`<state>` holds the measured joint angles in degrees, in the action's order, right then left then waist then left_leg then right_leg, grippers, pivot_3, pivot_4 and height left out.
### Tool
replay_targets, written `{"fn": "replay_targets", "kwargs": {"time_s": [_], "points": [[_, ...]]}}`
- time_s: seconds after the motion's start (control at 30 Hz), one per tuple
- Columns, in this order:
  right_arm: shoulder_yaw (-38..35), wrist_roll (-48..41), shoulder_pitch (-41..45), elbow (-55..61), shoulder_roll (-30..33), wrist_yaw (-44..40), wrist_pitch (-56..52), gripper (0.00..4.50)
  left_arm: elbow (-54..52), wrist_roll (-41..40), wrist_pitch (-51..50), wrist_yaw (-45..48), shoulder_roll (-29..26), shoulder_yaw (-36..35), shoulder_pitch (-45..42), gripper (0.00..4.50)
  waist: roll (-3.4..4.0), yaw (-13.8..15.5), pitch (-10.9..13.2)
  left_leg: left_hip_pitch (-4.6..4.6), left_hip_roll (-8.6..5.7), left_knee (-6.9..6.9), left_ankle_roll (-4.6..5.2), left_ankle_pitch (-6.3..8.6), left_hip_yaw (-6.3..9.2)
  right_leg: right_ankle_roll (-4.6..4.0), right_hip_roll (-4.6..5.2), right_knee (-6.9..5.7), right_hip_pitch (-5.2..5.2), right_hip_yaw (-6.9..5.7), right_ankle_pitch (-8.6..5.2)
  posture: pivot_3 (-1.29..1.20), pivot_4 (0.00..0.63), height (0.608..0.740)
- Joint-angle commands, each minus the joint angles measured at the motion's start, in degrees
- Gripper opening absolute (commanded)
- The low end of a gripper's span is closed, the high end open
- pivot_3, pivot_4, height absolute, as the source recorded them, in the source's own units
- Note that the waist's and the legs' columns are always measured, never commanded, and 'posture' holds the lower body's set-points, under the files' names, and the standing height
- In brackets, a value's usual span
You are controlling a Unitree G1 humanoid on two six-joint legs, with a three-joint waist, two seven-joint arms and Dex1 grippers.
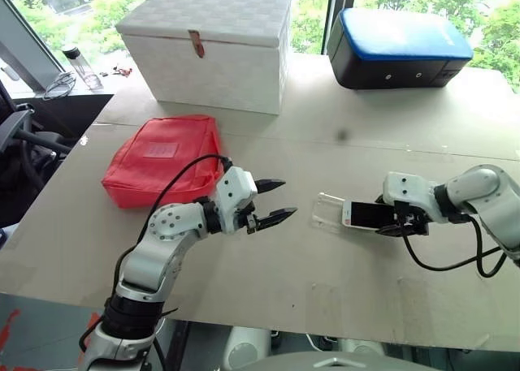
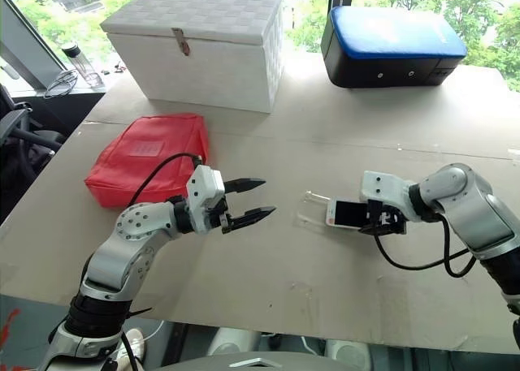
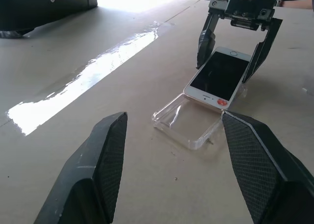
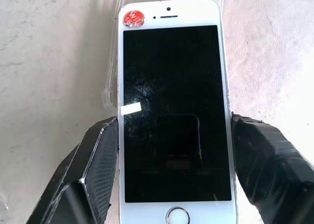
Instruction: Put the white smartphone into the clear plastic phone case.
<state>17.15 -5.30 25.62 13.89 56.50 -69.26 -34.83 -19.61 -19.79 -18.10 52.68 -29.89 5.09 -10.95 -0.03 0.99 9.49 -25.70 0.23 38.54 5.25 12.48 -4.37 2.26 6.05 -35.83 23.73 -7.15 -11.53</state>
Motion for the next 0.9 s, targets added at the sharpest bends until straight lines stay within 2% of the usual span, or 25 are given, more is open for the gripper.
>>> {"fn": "replay_targets", "kwargs": {"time_s": [0.03,0.17,0.4,0.6,0.9], "points": [[-4.8,-2.6,-0.4,4.5,1.8,0.1,-3.4,2.93,-1.2,-0.2,1.3,-0.2,-0.3,0.1,0.4,3.09,0.00,0.0,0.0,0.00,0.00,0.00,0.00,0.00,0.00,0.00,0.00,0.00,0.00,0.01,0.00,0.00,0.150,0.740],[-5.9,-5.6,-0.9,8.5,2.7,-0.2,-8.1,2.93,-0.9,-0.3,1.4,0.0,-0.3,0.1,0.3,3.09,0.00,0.0,0.0,0.00,0.00,-0.02,0.00,0.00,0.02,-0.02,0.02,0.01,0.01,0.00,0.01,0.00,0.150,0.740],[-3.5,-5.3,-0.8,8.9,1.7,2.6,-12.8,2.93,-0.6,-0.4,1.3,0.2,-0.3,0.1,-0.3,3.09,0.00,0.0,0.0,0.00,0.00,-0.03,0.00,0.01,0.01,-0.01,0.05,0.01,0.07,0.00,-0.01,0.00,0.150,0.740],[-1.9,-4.6,-2.7,8.5,2.5,4.1,-13.5,2.93,-1.4,-0.4,0.6,-0.6,0.0,0.3,-0.4,3.09,0.00,0.0,0.0,-0.01,0.00,-0.06,0.00,0.01,0.00,-0.02,0.05,0.02,0.08,0.00,0.00,0.00,0.150,0.740],[1.9,-3.1,0.3,7.2,1.1,5.0,-15.1,2.93,-2.0,-0.6,-0.3,-1.3,0.1,0.4,-0.9,3.09,0.00,-0.1,0.0,0.01,0.00,-0.06,0.00,0.01,0.00,0.02,0.04,0.02,0.08,0.00,-0.03,0.00,0.150,0.740]]}}
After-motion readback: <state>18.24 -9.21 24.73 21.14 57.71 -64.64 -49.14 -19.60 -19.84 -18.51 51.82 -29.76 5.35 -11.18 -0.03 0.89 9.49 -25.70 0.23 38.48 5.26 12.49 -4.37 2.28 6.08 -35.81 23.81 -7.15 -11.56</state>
